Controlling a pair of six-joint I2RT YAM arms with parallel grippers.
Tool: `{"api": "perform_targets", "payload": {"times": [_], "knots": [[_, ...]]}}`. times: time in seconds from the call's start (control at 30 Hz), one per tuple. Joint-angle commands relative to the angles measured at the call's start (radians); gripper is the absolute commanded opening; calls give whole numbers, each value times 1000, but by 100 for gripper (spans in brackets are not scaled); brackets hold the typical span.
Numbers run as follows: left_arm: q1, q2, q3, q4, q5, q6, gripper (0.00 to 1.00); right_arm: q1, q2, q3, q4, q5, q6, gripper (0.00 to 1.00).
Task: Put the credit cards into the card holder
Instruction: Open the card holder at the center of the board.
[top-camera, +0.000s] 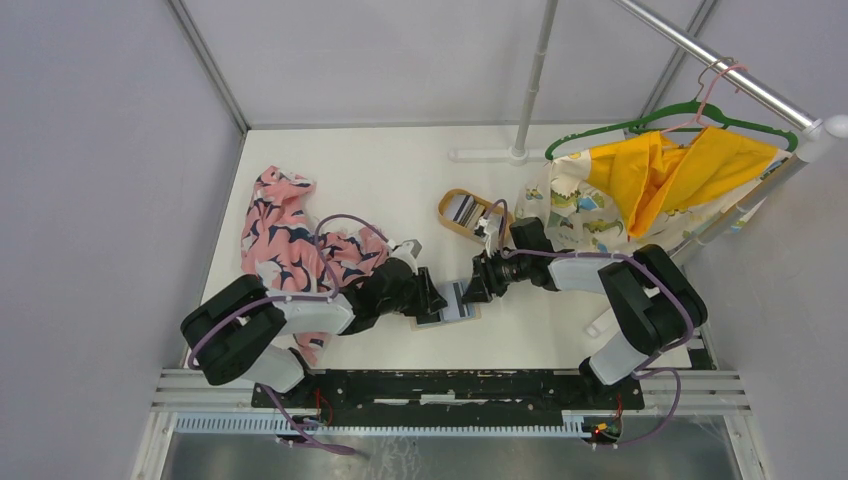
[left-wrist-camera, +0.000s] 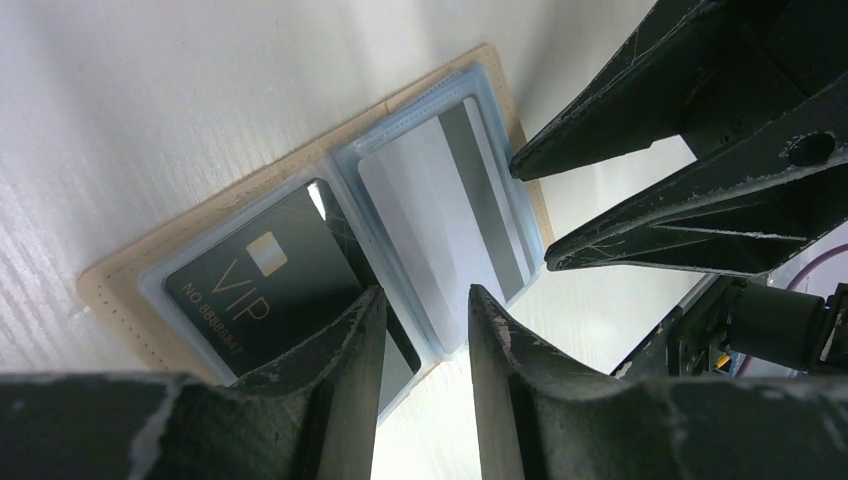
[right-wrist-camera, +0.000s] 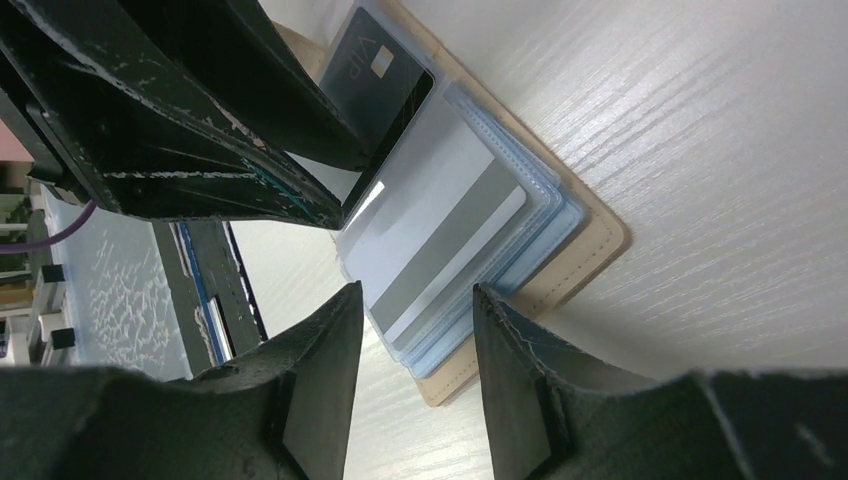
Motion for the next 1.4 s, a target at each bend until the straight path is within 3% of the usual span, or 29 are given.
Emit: {"api": "perform_targets", "payload": {"times": [0.0, 0.73, 1.03, 1.23, 1.37], "knots": [[-6, 31, 37, 39, -9, 34, 43, -14, 20, 17, 28, 30, 63, 51], [-9, 127, 60, 53, 14, 34, 42, -32, 47, -30, 190, -72, 318, 51], [-11, 132, 63, 55, 20, 34, 46, -37, 41, -43, 212, -46, 350, 52], [-11, 129, 60, 54, 17, 33, 47, -53, 25, -54, 178, 81, 386, 53], [-12, 129, 59, 56, 18, 32, 47, -53, 42, -63, 213, 47, 426, 53]]}}
